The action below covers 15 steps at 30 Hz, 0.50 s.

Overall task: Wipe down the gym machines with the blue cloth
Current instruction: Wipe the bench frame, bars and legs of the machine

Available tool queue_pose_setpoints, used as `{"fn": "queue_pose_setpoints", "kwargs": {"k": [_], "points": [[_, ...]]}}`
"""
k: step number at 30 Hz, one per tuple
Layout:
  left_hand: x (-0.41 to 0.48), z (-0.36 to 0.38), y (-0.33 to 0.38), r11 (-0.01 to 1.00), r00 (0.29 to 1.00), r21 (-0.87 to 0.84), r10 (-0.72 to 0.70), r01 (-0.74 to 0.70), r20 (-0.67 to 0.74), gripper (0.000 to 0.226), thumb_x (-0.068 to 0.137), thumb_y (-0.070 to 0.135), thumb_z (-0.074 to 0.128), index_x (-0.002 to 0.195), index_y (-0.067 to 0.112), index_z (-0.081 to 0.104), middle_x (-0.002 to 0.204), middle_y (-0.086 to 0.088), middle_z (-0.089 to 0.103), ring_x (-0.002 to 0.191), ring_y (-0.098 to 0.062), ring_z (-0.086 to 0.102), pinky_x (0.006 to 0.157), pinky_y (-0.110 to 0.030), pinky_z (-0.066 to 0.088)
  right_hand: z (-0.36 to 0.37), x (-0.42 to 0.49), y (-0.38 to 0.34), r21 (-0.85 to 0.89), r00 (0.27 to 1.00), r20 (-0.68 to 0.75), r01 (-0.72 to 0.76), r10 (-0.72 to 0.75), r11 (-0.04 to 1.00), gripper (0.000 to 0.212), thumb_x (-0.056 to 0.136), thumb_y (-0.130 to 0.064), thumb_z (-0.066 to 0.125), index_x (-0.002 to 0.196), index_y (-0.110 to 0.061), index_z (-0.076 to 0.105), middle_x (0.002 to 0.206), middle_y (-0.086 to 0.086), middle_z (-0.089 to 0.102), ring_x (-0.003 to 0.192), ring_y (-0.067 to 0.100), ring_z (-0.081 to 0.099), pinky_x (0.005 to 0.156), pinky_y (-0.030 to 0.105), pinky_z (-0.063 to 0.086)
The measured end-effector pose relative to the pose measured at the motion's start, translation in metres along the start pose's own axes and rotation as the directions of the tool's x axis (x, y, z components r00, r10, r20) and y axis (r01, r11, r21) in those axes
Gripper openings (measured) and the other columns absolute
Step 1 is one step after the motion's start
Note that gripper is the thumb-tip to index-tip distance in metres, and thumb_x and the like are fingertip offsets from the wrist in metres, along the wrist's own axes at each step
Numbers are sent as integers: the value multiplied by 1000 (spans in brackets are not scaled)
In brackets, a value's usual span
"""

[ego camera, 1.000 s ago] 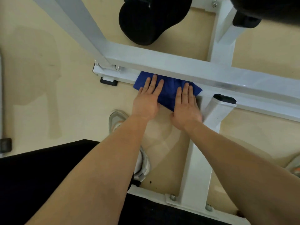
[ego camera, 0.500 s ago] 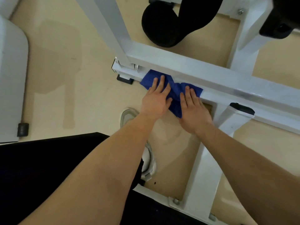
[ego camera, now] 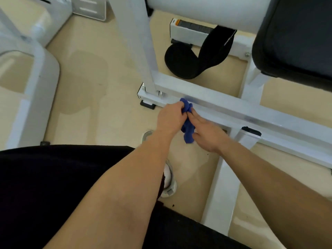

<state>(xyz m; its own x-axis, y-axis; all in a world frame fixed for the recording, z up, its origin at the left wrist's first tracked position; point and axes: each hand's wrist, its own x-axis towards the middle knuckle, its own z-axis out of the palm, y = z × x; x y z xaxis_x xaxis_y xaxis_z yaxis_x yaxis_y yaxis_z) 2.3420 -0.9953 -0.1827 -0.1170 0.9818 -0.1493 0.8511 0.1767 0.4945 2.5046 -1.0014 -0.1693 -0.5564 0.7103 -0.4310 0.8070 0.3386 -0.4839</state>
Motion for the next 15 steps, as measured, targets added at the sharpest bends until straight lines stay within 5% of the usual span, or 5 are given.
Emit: {"fn": "queue_pose_setpoints", "kwargs": {"k": [7,11,15], "points": [[-15,-131,-31,990,989,-25,-143,142,-37,22,79,14,57,63,23,45,56,5,54,58,-21,56,46,-24,34,-55,19,-107,-55,990,-65,119,-123,991,64,96,-26,47,156,-28,24,158,-4,33,132,26,47,102,46,46],[-24,-140,-71,964,965,-94,-256,250,-60,14,78,5,53,71,16,51,61,7,48,58,-15,45,46,-20,32,-61,31,-137,-179,998,-25,52,-57,982,58,98,-25,46,153,-22,28,156,4,34,135,30,44,107,44,42],[-9,-115,-122,911,915,-168,-394,377,-82,15,84,14,55,79,27,51,66,11,52,66,-19,56,58,-26,37,-39,57,-135,-196,999,38,20,-13,980,56,99,-28,46,153,-21,29,156,5,33,133,30,46,106,43,42]]}}
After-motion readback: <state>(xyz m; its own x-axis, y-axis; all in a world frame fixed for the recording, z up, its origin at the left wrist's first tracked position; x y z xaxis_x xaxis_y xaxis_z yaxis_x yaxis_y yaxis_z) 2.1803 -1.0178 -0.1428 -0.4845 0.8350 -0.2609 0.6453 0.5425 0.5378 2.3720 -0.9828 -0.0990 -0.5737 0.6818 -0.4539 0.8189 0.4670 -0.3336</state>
